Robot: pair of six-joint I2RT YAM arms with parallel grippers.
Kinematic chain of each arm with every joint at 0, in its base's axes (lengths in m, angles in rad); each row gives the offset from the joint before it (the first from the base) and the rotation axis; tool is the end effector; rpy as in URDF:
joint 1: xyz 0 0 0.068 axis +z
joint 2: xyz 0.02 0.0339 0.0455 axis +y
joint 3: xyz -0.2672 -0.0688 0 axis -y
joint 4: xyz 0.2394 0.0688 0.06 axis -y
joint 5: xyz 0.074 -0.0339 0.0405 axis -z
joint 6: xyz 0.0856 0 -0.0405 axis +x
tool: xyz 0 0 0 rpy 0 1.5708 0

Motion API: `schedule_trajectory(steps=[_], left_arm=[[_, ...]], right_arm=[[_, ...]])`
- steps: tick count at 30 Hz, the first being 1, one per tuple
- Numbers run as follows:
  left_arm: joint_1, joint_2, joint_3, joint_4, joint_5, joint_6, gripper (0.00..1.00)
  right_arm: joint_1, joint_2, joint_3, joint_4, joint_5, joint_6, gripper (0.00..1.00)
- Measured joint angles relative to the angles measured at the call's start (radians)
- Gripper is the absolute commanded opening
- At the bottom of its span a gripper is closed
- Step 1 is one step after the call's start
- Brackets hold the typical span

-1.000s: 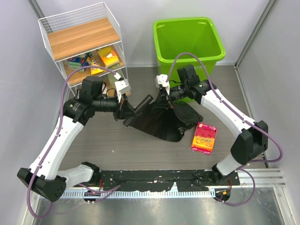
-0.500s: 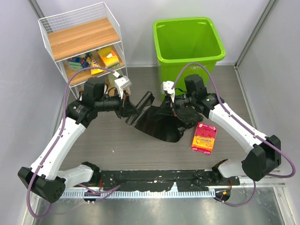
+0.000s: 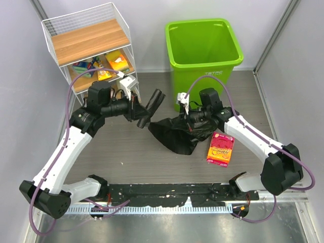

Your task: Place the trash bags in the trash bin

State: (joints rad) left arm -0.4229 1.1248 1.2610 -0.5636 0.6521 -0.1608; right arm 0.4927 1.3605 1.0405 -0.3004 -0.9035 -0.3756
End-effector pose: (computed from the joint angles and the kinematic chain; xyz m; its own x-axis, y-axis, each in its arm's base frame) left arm 0.2185 -0.1553 0.3876 -0.5060 0.0882 -0.8580 0.7586 0.5189 -0.3940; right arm 0.2445 0.2076 0.2826 -0.1626 -0.3449 -0.9244 -0.9841 0.1251 0.1264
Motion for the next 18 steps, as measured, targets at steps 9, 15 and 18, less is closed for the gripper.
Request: schedule_trajectory(steps=[9, 15, 18], left_arm=[[0.008, 0.0, 0.124, -0.012, -0.119, 0.002, 0.0], [0.013, 0.0, 0.303, -0.043, -0.298, 0.044, 0.0], [0.013, 0.009, 0.407, -0.062, -0.441, 0.083, 0.0]], right_arm=[[-0.038, -0.056, -0.093, -0.011, 0.057, 0.014, 0.01], [-0.046, -0.098, -0.13, -0.043, 0.13, 0.006, 0.01], [-0.046, -0.099, -0.129, -0.051, 0.168, 0.007, 0.02]])
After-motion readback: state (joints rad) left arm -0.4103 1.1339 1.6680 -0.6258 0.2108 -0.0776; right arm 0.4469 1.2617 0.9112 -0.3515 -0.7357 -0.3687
